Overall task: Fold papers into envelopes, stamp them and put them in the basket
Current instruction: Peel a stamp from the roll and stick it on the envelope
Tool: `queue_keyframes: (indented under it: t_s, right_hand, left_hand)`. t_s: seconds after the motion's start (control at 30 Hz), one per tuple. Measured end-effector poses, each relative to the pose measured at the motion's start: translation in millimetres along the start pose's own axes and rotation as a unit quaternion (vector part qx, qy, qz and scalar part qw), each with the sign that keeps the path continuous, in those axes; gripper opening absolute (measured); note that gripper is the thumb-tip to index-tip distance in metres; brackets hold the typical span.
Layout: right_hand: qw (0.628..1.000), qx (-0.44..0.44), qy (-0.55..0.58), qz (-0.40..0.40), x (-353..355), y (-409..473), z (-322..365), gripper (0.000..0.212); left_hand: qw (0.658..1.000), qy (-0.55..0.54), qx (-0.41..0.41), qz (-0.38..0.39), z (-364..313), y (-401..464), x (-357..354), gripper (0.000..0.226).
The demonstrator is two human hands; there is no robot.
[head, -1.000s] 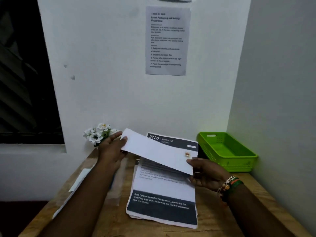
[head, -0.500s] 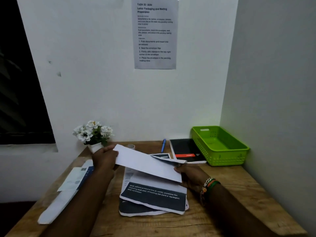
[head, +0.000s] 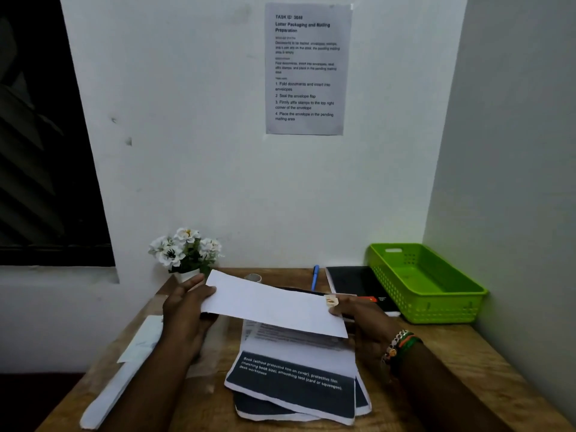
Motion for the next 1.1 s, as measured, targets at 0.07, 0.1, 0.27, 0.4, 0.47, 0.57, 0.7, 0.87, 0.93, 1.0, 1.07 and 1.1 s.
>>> queue_keyframes:
  t_s: [0.07,0.1,0.27,0.4,0.47,0.57,0.7,0.87,0.93,1.0,1.07,1.1]
  right_hand:
    - [1.0,0.018,-0.01,0.012,1,-3,7,0.025]
    - [0.999,0.029,-0.019,0.014,4,-5,11,0.023]
    - [0.994,0.078,-0.075,-0.019,30,-27,34,0.012]
    - [0.992,0.092,-0.075,-0.045,62,-51,51,0.009]
    - [0.991,0.103,-0.058,-0.065,77,-63,61,0.009]
    - [0.984,0.129,-0.045,-0.114,106,-77,78,0.01]
    - [0.969,0.169,-0.018,-0.178,142,-95,101,0.008]
    - [0.934,0.207,0.077,-0.283,198,-113,119,0.005]
    - [0.912,0.217,0.125,-0.326,223,-115,120,0.005]
    - [0.895,0.228,0.144,-0.356,239,-112,120,0.006]
    - [0.883,0.237,0.131,-0.384,244,-109,120,0.006]
    - [0.876,0.243,0.119,-0.399,246,-106,120,0.009]
  left_hand:
    - [1.0,-0.01,0.006,0.013,6,3,-4,0.043]
    - [1.0,-0.014,0.009,0.018,9,5,-7,0.043]
    - [0.998,-0.022,0.003,0.059,16,5,-45,0.037]
    - [0.995,-0.011,0.001,0.097,19,5,-91,0.039]
    - [0.994,-0.003,0.001,0.109,22,2,-113,0.039]
    - [0.993,-0.015,0.004,0.121,31,-7,-146,0.039]
    - [0.991,-0.02,0.029,0.126,49,-19,-192,0.042]
    - [0.978,-0.083,0.087,0.172,64,-37,-272,0.054]
    - [0.971,-0.049,0.095,0.216,77,-52,-305,0.055]
    - [0.966,0.066,0.05,0.244,94,-65,-327,0.049]
    - [0.931,0.245,-0.063,0.263,104,-78,-346,0.04]
    - [0.9,0.321,-0.118,0.269,110,-85,-353,0.037]
Point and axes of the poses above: each hand's wrist, its own y-axis towards the middle knuckle, its own x-axis out of the back of the hand, z = x × y, the point moved 10 cm from there along y, towards the middle knuckle, and after that the axes turned 7 degrees about y, right-handed, at the moved point
